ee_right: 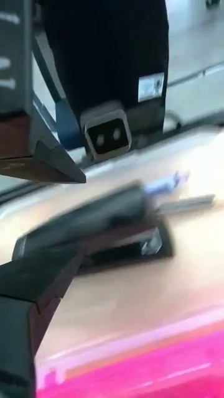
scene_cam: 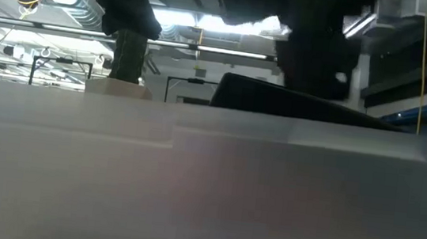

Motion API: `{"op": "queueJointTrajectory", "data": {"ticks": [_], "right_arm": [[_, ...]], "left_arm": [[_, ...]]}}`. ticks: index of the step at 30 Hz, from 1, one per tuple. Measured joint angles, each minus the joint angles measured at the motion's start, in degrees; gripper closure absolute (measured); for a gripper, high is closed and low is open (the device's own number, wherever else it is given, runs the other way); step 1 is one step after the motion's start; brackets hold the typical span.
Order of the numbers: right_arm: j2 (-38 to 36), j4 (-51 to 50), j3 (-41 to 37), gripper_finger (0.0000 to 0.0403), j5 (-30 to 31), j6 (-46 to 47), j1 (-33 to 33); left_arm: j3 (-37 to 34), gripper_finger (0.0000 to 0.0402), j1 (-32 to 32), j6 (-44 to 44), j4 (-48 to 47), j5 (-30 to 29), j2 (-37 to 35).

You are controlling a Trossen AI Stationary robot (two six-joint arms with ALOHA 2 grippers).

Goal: Pack school essentials
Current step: Put the red scissors into the pencil case

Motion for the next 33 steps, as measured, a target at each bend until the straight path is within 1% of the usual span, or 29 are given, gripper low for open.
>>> {"op": "queueJointTrajectory", "data": {"ticks": [3,5,7,10,14,17,19,20,21,23,26,28,30,32,33], "right_arm": [[-0.1,-3.0,3.6,0.0231,1.2,-2.8,-0.4],[-0.1,-9.3,7.4,0.0231,5.0,-6.3,-0.6],[-0.1,-18.0,12.7,0.0231,12.2,-11.0,-0.5],[-0.1,-30.3,20.8,0.0231,25.8,-17.4,-0.4],[-0.2,-42.8,30.4,0.0231,41.5,-21.1,-0.5],[-0.2,-52.8,36.2,0.0231,51.9,-18.4,-0.8],[-0.2,-60.4,39.7,0.0231,59.0,-13.4,-1.1],[-0.3,-61.5,40.8,0.0231,62.3,-11.2,-1.4],[-1.1,-60.1,41.0,0.0231,64.9,-10.7,-1.9],[-3.1,-58.5,40.2,0.0231,67.5,-12.1,-3.0],[-6.0,-60.9,39.3,0.0231,70.4,-10.2,-5.5],[-8.7,-59.6,36.3,0.0231,70.4,-12.0,-7.8],[-11.8,-60.4,33.0,0.0231,70.2,-11.7,-10.1],[-15.8,-60.4,27.6,0.0231,69.4,-10.7,-12.6],[-17.6,-59.8,24.6,0.0231,68.0,-10.8,-13.8]], "left_arm": [[0.0,0.0318,0.0,0.0,0.0,0.0,0.0],[0.0,0.0318,0.0,-0.4,0.0,0.0,0.0],[0.0,0.0318,0.0,-1.3,0.0,0.2,0.0],[0.0,0.0318,0.0,-2.4,0.0,1.3,0.0],[0.0,0.0318,0.0,-5.2,0.0,1.8,0.0],[0.0,0.0318,0.0,-7.5,0.0,1.8,0.0],[0.0,0.0318,0.0,-7.9,0.0,1.8,0.0],[0.0,0.0318,0.0,-7.9,0.0,1.8,0.0],[0.0,0.0318,0.0,-7.9,0.0,1.8,0.0],[0.0,0.0318,0.0,-8.0,0.0,1.8,0.0],[0.0,0.0318,0.0,-8.0,-0.6,1.8,0.0],[0.0,0.0318,-0.2,-8.0,-0.3,1.7,0.0],[0.0,0.0318,-0.2,-7.7,-0.3,1.7,0.0],[0.0,0.0318,-0.3,-7.7,-0.3,1.4,0.0],[0.0,0.0318,-0.3,-7.7,-0.3,1.3,0.0]]}}
